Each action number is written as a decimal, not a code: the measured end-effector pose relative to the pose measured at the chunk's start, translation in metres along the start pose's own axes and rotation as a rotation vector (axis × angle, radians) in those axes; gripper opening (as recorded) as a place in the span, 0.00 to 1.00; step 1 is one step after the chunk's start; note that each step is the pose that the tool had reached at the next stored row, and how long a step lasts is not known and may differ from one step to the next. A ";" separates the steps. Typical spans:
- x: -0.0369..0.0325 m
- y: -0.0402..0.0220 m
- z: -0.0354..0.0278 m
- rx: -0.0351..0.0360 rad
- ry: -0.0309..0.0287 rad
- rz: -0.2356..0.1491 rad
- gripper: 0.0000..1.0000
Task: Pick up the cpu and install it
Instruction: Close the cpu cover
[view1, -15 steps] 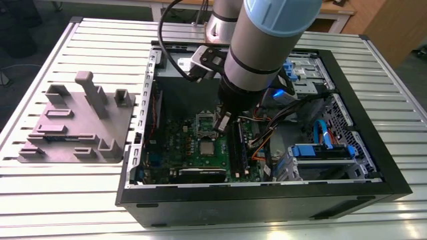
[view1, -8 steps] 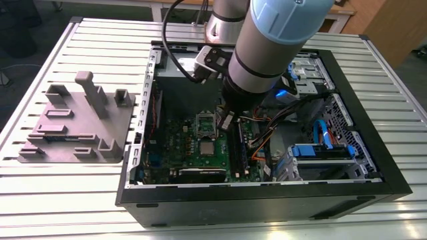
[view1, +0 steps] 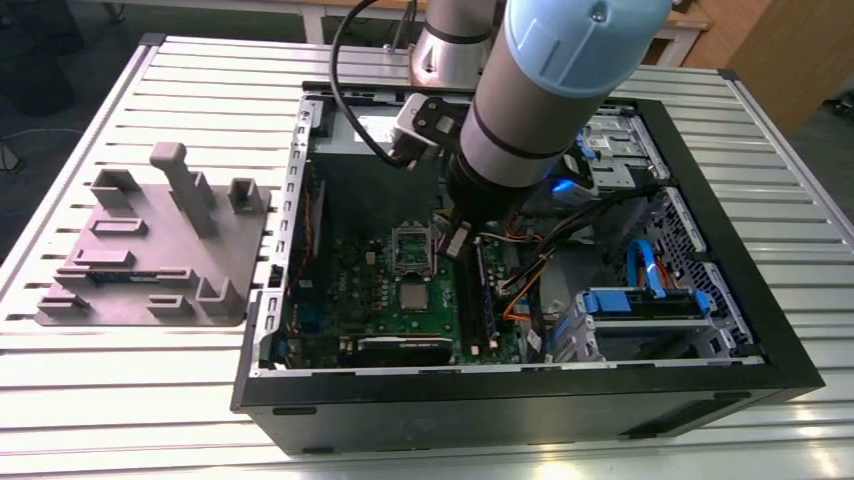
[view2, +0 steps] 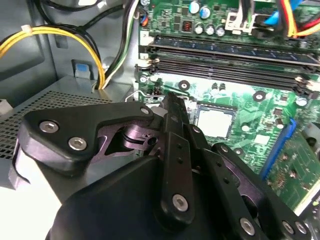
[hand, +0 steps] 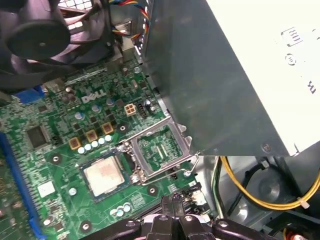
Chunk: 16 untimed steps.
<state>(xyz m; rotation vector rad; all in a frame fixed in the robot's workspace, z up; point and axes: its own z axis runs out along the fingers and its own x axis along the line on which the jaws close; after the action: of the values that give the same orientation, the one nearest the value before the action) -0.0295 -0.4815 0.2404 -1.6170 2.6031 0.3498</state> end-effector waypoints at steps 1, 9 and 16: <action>0.0000 0.0000 0.0005 -0.0019 -0.0037 -0.001 0.11; 0.0000 -0.0001 0.0013 -0.0027 -0.0053 -0.001 0.11; 0.0001 -0.0002 0.0015 -0.0032 -0.0062 -0.001 0.11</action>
<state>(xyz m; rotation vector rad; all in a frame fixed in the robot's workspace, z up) -0.0295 -0.4814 0.2389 -1.6160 2.5982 0.3586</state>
